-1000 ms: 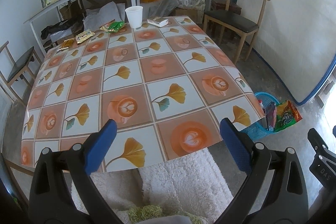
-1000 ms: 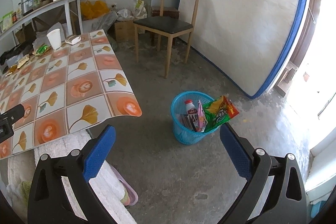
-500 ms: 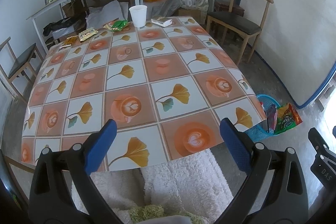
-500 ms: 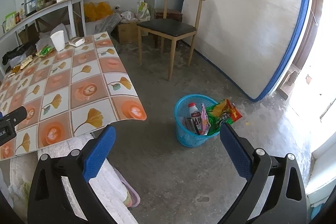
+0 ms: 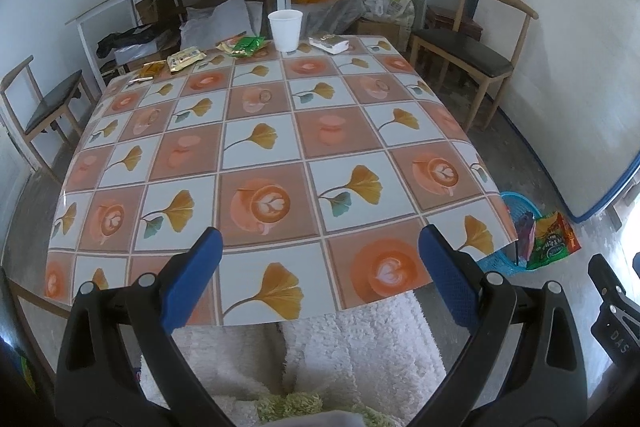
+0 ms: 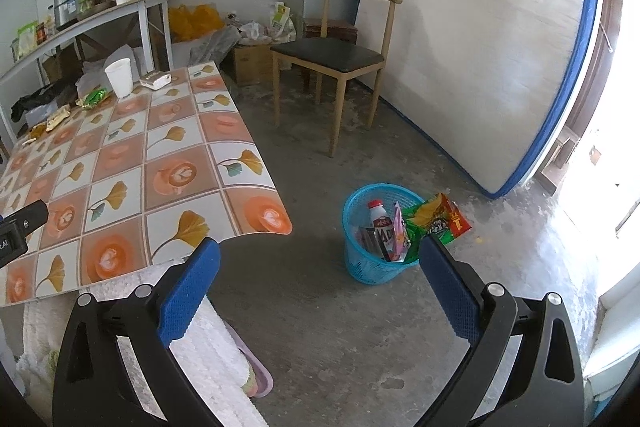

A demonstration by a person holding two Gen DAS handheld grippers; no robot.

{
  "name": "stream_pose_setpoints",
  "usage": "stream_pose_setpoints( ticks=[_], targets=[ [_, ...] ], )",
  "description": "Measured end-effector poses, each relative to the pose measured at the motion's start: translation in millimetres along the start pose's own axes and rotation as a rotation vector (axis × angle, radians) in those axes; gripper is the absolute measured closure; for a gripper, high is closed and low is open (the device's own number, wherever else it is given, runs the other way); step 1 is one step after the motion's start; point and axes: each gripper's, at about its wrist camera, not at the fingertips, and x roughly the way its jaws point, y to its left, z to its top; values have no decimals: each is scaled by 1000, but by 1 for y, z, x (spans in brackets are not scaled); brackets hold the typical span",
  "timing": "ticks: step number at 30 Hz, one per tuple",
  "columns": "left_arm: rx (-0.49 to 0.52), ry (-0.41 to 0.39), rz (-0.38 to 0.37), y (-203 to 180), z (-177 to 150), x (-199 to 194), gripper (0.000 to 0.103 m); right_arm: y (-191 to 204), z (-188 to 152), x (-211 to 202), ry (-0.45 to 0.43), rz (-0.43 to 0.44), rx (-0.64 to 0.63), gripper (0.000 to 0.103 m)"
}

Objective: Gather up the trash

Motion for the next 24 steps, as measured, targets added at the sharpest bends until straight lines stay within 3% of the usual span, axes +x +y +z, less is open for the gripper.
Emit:
stream_pose_setpoints(
  ticks=[12, 24],
  targets=[
    [-12, 2, 26, 4, 0, 0, 8, 12, 7, 4, -6, 48, -32, 6],
    [-5, 2, 27, 2, -2, 1, 8, 27, 6, 1, -18, 91, -151, 6]
  ],
)
